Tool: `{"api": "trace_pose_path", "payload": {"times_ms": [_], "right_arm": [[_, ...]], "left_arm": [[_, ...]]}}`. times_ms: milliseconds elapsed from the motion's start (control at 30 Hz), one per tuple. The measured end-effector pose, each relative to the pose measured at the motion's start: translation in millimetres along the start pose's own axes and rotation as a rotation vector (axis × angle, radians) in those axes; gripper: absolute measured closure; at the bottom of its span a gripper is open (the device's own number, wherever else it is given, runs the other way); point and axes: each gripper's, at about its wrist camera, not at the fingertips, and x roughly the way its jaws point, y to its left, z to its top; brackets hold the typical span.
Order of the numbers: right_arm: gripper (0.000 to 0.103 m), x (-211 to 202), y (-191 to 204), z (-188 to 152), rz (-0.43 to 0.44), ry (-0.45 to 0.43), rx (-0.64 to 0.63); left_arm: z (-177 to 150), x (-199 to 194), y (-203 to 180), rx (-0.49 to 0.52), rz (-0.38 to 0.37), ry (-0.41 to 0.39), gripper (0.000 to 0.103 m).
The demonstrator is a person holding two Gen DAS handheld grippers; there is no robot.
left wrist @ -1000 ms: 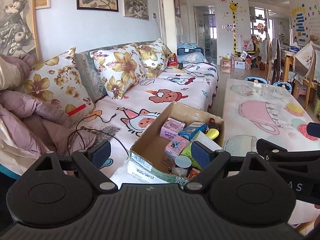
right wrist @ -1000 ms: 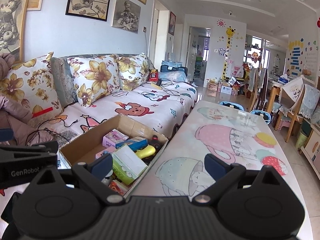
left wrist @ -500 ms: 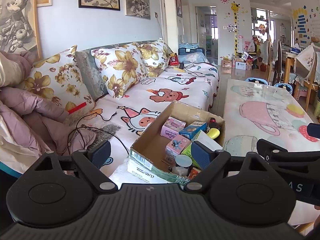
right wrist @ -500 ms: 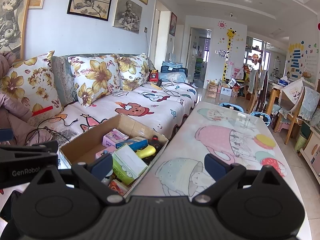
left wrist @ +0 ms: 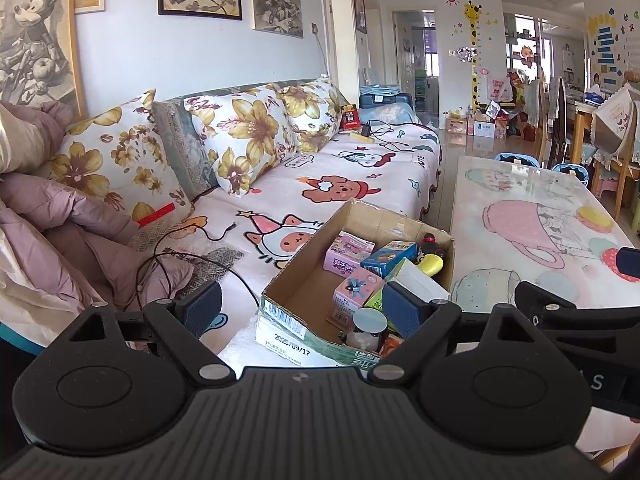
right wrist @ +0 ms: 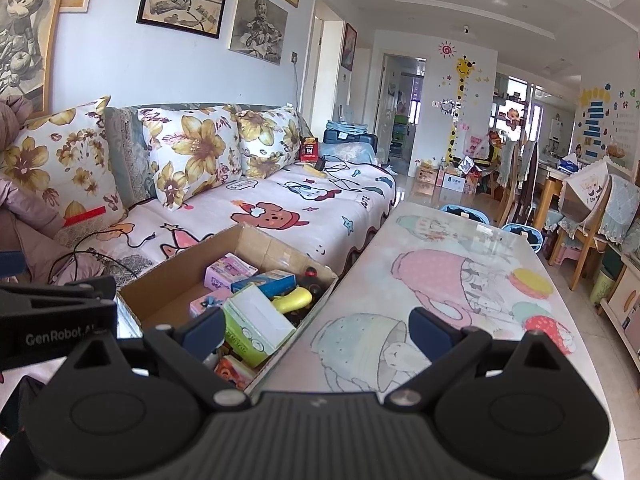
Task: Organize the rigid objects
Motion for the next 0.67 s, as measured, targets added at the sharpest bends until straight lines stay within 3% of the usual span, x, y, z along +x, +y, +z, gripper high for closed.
{"api": "trace_pose_path", "payload": {"times_ms": [667], "right_arm": [[0.005, 19.6, -23.4, -13.1, 0.009, 0.026, 0.066]], "left_arm": [[1.4, 12.7, -14.0, 0.022, -0.035, 0.005, 0.000]]}}
